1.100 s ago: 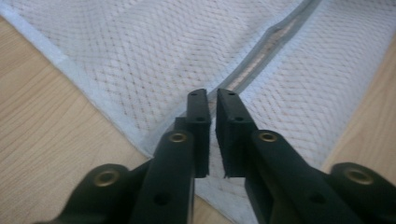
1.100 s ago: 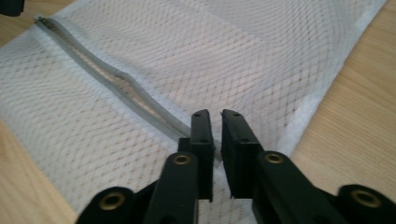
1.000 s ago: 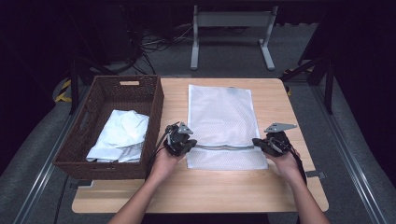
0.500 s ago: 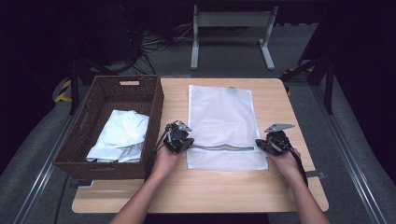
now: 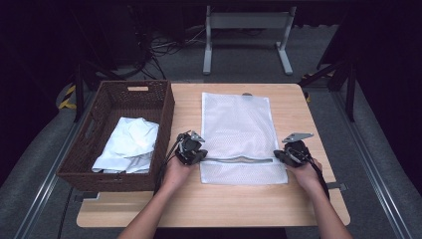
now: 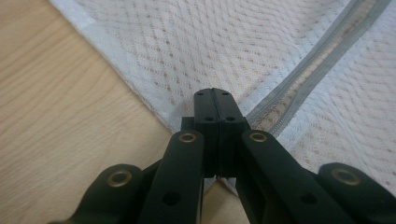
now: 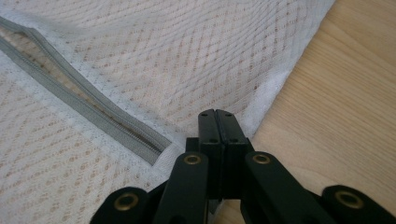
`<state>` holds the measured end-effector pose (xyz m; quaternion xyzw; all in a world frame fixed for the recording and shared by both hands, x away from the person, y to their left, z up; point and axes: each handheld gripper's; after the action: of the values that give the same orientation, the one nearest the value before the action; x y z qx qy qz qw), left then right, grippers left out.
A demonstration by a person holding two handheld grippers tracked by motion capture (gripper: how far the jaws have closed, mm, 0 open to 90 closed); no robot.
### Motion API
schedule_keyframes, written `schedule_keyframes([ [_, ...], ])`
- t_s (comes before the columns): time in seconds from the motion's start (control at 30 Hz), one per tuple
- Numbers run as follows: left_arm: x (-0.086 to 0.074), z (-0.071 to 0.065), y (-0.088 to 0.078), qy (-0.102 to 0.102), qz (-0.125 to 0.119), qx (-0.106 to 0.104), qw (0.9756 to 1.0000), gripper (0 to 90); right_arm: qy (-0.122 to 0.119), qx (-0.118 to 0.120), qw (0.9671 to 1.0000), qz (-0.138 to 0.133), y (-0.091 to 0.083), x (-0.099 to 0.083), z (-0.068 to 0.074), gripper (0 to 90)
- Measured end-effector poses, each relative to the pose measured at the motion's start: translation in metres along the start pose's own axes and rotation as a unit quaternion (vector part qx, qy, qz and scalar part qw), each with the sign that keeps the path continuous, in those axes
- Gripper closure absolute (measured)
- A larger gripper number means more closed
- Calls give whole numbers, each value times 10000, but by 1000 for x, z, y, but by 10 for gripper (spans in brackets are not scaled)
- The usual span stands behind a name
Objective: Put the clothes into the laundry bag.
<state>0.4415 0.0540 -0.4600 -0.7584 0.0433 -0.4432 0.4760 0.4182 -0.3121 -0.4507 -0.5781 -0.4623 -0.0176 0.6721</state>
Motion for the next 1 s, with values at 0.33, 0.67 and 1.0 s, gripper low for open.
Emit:
schedule_keyframes([
  [0.33,3,-12,4,70,91,-318,9994,900,66,75,9999,119,-11,-10,-9,898],
  [0.67,12,-23,13,189,146,-419,9988,900,131,11,9995,271,-21,-21,-19,898],
  [1.0,19,-33,21,191,187,-562,9981,900,214,-66,9990,376,-28,-28,-27,899],
])
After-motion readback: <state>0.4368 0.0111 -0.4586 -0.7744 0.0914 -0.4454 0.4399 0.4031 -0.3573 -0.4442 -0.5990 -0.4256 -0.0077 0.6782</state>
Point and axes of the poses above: each handheld gripper's, and its own axes: y roughly forward along the jaws, x roughly out of its top, z roughly to its left, and after that the axes turned 4 degrees about -y, right-handed
